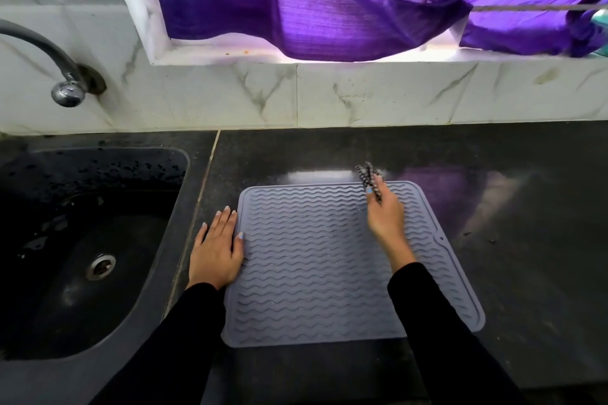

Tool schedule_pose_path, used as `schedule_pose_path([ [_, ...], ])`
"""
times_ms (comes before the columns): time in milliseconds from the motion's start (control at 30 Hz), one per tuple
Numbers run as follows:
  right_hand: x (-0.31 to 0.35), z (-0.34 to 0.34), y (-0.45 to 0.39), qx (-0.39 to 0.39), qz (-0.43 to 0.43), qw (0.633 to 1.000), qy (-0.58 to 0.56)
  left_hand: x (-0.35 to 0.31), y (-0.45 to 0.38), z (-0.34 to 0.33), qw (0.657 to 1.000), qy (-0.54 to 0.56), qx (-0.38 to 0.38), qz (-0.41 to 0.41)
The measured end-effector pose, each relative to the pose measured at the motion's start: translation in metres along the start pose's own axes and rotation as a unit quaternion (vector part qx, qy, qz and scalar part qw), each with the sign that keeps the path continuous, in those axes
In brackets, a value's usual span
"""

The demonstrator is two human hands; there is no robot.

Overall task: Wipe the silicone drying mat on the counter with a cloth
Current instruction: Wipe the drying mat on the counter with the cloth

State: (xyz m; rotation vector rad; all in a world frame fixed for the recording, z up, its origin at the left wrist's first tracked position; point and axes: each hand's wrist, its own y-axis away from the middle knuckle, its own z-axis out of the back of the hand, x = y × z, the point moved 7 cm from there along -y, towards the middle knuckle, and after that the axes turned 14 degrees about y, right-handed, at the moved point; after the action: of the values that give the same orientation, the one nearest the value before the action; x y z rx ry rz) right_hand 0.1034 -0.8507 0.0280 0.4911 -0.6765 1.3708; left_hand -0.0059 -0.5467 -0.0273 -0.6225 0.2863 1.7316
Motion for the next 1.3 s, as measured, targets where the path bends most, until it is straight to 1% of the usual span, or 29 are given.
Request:
schedule_pose_path([
  [67,0.006,-0.021,0.006,0.058,0.075,0.988,0.123,0.0,0.0,0.0,1.0,-0.004,0.002,0.001],
  [100,0.006,-0.033,0.01,0.074,0.11,0.971,0.2,0.0,0.0,0.0,1.0,-0.006,0.003,0.003],
  [133,0.004,-0.042,0.014,0.076,0.139,0.95,0.268,0.0,0.0,0.0,1.0,-0.008,0.003,0.004],
  [200,-0.001,-0.052,0.015,0.066,0.157,0.925,0.34,0.0,0.0,-0.001,1.0,-0.014,0.007,0.004],
  [433,-0.004,-0.06,0.007,0.126,0.154,0.905,0.376,-0.001,-0.001,-0.001,1.0,-0.016,0.009,0.001],
  [500,-0.005,-0.06,0.006,0.129,0.157,0.91,0.361,0.0,0.0,-0.001,1.0,-0.018,0.009,0.002],
  [567,-0.007,-0.059,0.002,0.137,0.155,0.929,0.308,0.0,0.0,-0.001,1.0,-0.02,0.012,0.005],
  [600,-0.008,-0.056,-0.001,0.139,0.138,0.95,0.243,0.001,0.001,-0.001,1.0,-0.02,0.015,0.005],
  [633,-0.01,-0.052,-0.006,0.136,0.107,0.973,0.151,0.0,0.001,-0.001,1.0,-0.02,0.017,0.005],
  [667,-0.014,-0.045,-0.012,0.131,0.057,0.989,0.037,0.0,0.001,0.0,1.0,-0.019,0.017,0.005],
  [700,-0.018,-0.036,-0.016,0.121,-0.012,0.988,-0.093,0.0,0.001,0.0,1.0,-0.017,0.018,0.004],
  [733,-0.022,-0.027,-0.018,0.108,-0.087,0.965,-0.223,-0.001,0.001,0.0,1.0,-0.013,0.018,0.005],
  [767,-0.028,-0.018,-0.02,0.078,-0.146,0.935,-0.314,-0.002,0.0,0.0,1.0,-0.01,0.015,0.004],
  [800,-0.036,-0.006,-0.022,0.034,-0.176,0.93,-0.321,-0.002,0.0,0.0,1.0,-0.008,0.013,0.002],
  [833,-0.04,0.008,-0.022,-0.01,-0.182,0.944,-0.274,-0.002,0.0,0.0,1.0,-0.007,0.011,0.001],
  [867,-0.041,0.022,-0.021,-0.049,-0.16,0.97,-0.179,-0.002,0.0,0.0,1.0,-0.007,0.011,0.0],
  [900,-0.036,0.033,-0.017,-0.068,-0.123,0.987,-0.078,-0.001,0.001,-0.001,1.0,-0.009,0.013,0.0],
  [933,-0.032,0.035,-0.016,-0.07,-0.078,0.994,0.015,-0.001,0.001,-0.001,1.0,-0.011,0.014,0.0],
  [1000,-0.031,0.018,-0.013,-0.017,-0.009,0.991,0.135,-0.001,0.0,-0.002,1.0,-0.014,0.014,0.0],
  [1033,-0.03,0.005,-0.009,0.023,0.018,0.979,0.204,0.0,0.0,-0.002,1.0,-0.014,0.014,0.001],
  [1067,-0.033,-0.007,-0.005,0.049,0.042,0.959,0.277,0.0,0.0,-0.002,1.0,-0.014,0.013,0.001],
  [1100,-0.035,-0.014,-0.003,0.056,0.061,0.94,0.332,0.0,0.0,-0.002,1.0,-0.015,0.012,0.001],
  [1167,-0.037,-0.017,-0.002,0.041,0.061,0.927,0.368,0.001,0.0,-0.001,1.0,-0.017,0.013,0.002],
  [1300,-0.037,-0.014,-0.005,0.039,0.05,0.936,0.347,0.0,-0.001,-0.002,1.0,-0.015,0.015,0.001],
])
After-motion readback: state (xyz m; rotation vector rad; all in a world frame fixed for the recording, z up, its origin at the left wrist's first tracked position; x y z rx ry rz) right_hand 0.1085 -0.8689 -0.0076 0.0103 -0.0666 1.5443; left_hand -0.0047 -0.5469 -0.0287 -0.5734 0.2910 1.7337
